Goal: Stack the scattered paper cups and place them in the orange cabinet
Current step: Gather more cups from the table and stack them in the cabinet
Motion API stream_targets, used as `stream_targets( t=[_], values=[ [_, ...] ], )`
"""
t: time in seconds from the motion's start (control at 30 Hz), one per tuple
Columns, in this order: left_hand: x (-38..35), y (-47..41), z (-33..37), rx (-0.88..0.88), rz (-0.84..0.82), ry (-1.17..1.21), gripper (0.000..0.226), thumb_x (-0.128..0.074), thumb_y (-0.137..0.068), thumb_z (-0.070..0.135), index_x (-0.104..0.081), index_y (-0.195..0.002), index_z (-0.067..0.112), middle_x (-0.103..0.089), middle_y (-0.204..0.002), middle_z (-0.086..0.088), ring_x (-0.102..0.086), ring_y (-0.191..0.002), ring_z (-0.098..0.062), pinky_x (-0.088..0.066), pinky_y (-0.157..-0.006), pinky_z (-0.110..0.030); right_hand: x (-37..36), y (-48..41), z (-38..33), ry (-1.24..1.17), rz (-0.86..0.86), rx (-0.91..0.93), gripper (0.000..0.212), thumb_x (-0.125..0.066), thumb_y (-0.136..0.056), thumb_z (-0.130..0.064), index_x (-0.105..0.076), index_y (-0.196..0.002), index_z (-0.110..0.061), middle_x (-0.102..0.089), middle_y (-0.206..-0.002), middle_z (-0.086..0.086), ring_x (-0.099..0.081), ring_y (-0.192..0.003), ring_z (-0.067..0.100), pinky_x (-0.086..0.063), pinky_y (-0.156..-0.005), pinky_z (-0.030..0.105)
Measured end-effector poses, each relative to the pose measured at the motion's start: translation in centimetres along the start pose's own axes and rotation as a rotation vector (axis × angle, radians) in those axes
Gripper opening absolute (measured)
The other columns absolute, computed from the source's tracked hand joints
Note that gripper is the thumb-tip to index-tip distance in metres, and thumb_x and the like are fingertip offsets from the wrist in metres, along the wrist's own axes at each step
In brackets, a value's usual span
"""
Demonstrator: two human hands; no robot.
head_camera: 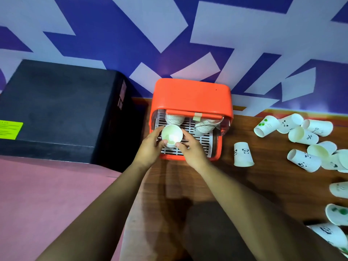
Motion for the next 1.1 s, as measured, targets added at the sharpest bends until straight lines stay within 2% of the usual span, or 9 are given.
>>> stream_targets(
  t=[0.13,0.23,0.33,0.47,0.57,0.7,0.87,0.97,1.1],
  values=[
    [1.0,2.2,0.2,0.057,0.179,-0.031,0.039,-0.064,-0.097,0.027,-0.054,-0.131,0.012,-0.052,-0.124,-0.003,-0.052,-0.104,-0.005,-0.039,-0.092,-0.007,2.8,1.7,-0.4,0.072,0.069,-0.019,0.04,-0.061,-0.095,-0.027,-0.055,-0.133,-0.014,-0.059,-0.125,-0.006,-0.06,-0.109,0.012,-0.05,-0.094,0.031],
    [0.2,5.1,1.3,0.034,0.189,-0.036,0.009,-0.063,-0.095,0.019,-0.06,-0.104,0.018,-0.055,-0.101,0.001,-0.056,-0.08,-0.005,-0.042,-0.076,-0.012,7.5,4.6,0.5,0.16,0.185,0.04,0.018,-0.061,-0.095,-0.02,-0.066,-0.111,-0.015,-0.068,-0.11,-0.001,-0.063,-0.1,0.012,-0.051,-0.088,0.026],
    [-4.3,6.6,2.8,-0.008,-0.062,0.038,0.011,-0.062,-0.094,0.006,-0.062,-0.096,0.017,-0.063,-0.086,0.007,-0.055,-0.073,0.001,-0.043,-0.07,-0.015,13.5,7.2,3.2,0.298,0.339,0.009,0.011,-0.059,-0.093,-0.013,-0.067,-0.1,-0.015,-0.069,-0.102,0.002,-0.064,-0.097,0.017,-0.05,-0.085,0.026],
    [-12.0,5.7,6.2,-0.032,-0.281,0.044,0.011,-0.06,-0.097,0.008,-0.065,-0.107,0.008,-0.063,-0.095,0.006,-0.056,-0.086,-0.002,-0.042,-0.082,-0.015,19.2,7.0,8.7,0.465,0.416,-0.178,0.03,-0.057,-0.094,-0.018,-0.062,-0.123,-0.009,-0.059,-0.125,0.014,-0.056,-0.116,0.028,-0.046,-0.101,0.043],
    [-17.3,4.3,8.6,0.056,-0.341,0.032,0.039,-0.055,-0.102,0.029,-0.055,-0.137,0.01,-0.063,-0.125,-0.002,-0.059,-0.116,-0.018,-0.038,-0.095,-0.019,19.6,5.6,11.6,0.391,0.331,-0.21,0.04,-0.053,-0.097,-0.025,-0.056,-0.135,-0.012,-0.056,-0.135,0.014,-0.052,-0.126,0.028,-0.04,-0.107,0.036],
    [-23.5,3.3,9.2,0.192,-0.389,-0.017,0.066,-0.038,-0.107,0.045,-0.021,-0.159,0.009,-0.026,-0.165,-0.008,-0.024,-0.153,-0.022,-0.018,-0.119,-0.027,18.5,5.2,13.7,0.024,0.261,-0.293,0.041,-0.046,-0.102,-0.031,-0.052,-0.141,-0.019,-0.053,-0.144,0.004,-0.051,-0.128,0.016,-0.036,-0.102,0.023],
    [-26.3,3.1,7.8,0.207,-0.272,-0.021,0.049,-0.034,-0.109,0.039,-0.047,-0.148,0.013,-0.048,-0.15,-0.01,-0.034,-0.146,-0.023,-0.023,-0.114,-0.024,19.0,6.4,15.8,-0.287,0.231,-0.334,0.041,-0.048,-0.097,-0.051,-0.06,-0.131,-0.031,-0.064,-0.127,-0.008,-0.061,-0.115,0.01,-0.047,-0.104,0.037],
    [-26.5,3.2,8.1,0.175,-0.245,0.046,0.044,-0.045,-0.105,0.043,-0.059,-0.14,0.02,-0.057,-0.13,-0.003,-0.042,-0.136,-0.017,-0.023,-0.111,-0.019,21.2,7.6,16.4,-0.421,0.202,-0.399,0.043,-0.044,-0.098,-0.054,-0.062,-0.128,-0.029,-0.066,-0.124,-0.001,-0.065,-0.107,0.021,-0.054,-0.086,0.035],
    [-27.5,3.0,11.4,-0.038,-0.353,0.011,0.073,-0.072,-0.069,0.063,-0.053,-0.137,0.041,-0.046,-0.125,0.011,-0.04,-0.133,-0.009,-0.028,-0.116,-0.024,25.1,8.9,16.3,-0.59,0.13,-0.452,0.057,-0.037,-0.098,-0.059,-0.065,-0.122,-0.015,-0.069,-0.118,0.007,-0.066,-0.096,0.028,-0.051,-0.076,0.035]
  ],
)
Point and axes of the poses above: each hand's wrist, its own y-axis away from the middle knuckle, its own x-axis out of the back of the hand, z = x × y, the point moved 7 cm from there along -y, towards the middle knuckle
